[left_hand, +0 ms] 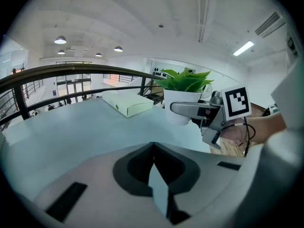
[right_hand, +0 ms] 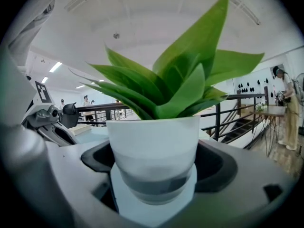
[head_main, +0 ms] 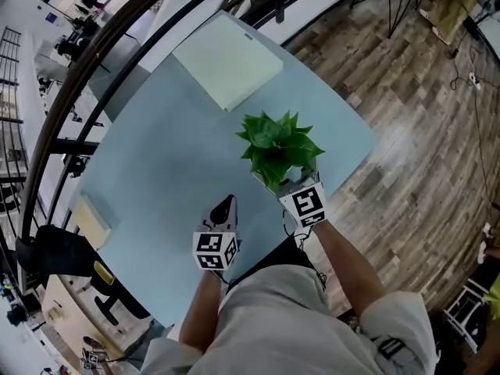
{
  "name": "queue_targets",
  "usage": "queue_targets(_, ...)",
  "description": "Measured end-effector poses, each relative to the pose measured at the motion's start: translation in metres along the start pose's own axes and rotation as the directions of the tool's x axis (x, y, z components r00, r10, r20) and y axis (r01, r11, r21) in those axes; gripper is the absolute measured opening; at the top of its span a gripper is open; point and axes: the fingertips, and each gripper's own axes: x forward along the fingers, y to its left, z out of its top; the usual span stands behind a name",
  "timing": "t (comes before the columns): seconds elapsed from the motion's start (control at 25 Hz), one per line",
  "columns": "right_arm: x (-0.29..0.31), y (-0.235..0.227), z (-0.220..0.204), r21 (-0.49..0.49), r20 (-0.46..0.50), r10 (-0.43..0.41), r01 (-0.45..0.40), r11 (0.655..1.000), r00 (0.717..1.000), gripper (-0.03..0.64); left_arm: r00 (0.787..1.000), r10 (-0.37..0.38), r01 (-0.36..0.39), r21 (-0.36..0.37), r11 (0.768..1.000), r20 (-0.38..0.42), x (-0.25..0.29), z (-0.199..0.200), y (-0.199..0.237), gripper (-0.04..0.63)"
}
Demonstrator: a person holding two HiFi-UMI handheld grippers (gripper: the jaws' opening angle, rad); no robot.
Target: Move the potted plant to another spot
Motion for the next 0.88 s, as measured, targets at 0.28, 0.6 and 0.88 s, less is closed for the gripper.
queue_targets(0.28, 0.029, -0.006, -0.006, -0.007, -0.03, 0.047, -0.047, 0.999, 0.998, 0.5, 0.999, 0.051, -0.051, -0.036, 0.998, 0.001, 0.01, 0.005, 0.016, 0.011)
queue_targets(0.6, 0.061, -0.017, -0.016, -0.015, -0.072, 0.081, -0.083, 0.996, 0.994, 0.5, 0.998, 0.068, -0.068, -0.094, 0.993, 0.005, 0.03, 0.015, 0.028, 0.011)
queue_targets(0.88, 0.086, -0.032, -0.022, -0.014, -0.113, 0.091, -0.093, 0.996, 0.989, 0.5, 0.997, 0.079, -0.078, -0.114, 0.99, 0.003, 0.054, 0.025, 0.037, 0.011)
